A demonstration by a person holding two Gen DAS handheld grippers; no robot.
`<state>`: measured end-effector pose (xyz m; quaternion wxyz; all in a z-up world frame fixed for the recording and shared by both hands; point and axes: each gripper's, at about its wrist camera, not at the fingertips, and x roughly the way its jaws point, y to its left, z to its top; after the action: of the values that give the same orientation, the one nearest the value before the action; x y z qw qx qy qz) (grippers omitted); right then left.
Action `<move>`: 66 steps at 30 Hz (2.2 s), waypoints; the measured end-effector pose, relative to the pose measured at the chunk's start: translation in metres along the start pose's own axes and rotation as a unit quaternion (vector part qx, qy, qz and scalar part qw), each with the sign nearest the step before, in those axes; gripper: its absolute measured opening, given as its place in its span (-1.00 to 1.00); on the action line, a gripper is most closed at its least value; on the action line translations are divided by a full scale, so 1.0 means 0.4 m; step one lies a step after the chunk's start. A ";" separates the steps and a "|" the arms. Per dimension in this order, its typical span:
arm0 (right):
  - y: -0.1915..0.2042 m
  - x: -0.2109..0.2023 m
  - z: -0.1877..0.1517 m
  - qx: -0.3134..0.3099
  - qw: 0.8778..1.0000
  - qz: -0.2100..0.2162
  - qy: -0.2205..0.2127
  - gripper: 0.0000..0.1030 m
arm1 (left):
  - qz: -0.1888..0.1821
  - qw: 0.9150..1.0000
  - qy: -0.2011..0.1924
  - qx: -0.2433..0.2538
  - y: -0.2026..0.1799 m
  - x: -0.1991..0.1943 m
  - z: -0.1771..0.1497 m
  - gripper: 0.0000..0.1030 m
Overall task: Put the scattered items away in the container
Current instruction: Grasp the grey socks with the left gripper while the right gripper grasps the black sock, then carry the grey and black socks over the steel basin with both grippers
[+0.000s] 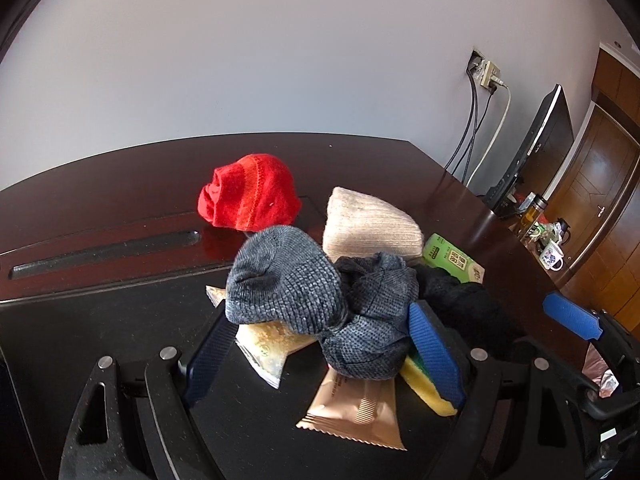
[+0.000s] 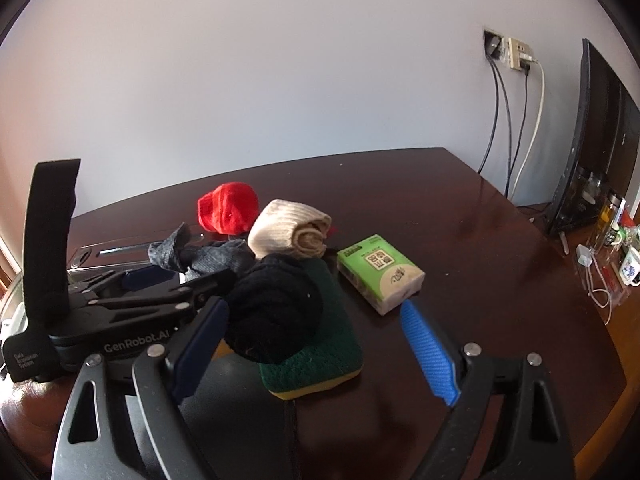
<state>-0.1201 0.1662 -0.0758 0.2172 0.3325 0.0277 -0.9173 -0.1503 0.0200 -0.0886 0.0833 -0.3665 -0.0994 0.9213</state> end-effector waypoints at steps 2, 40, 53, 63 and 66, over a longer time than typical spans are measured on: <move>-0.003 0.008 0.000 0.004 1.000 0.005 0.004 0.74 | -0.015 1.000 0.001 -0.004 0.008 0.002 -0.001 0.57; -0.014 -0.006 0.000 0.058 0.987 0.151 -0.003 0.00 | -0.077 0.995 -0.049 -0.031 0.062 -0.107 0.015 -0.42; 0.021 -0.063 0.012 0.047 0.988 0.149 -0.020 0.00 | -0.052 0.996 -0.074 -0.028 0.090 -0.204 0.009 -0.42; 0.086 -0.111 0.015 0.029 0.985 0.169 -0.030 0.00 | -0.024 0.995 -0.095 -0.033 0.122 -0.302 -0.004 -0.42; 0.111 -0.119 0.011 0.022 0.984 0.175 -0.031 0.00 | -0.017 0.994 -0.102 -0.037 0.139 -0.335 -0.013 -0.42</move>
<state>-0.0716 0.1432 -0.0386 0.3680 0.3081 -0.0582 -0.8754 -0.0550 -0.0634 -0.0176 0.0747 -0.2713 -0.1477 0.9482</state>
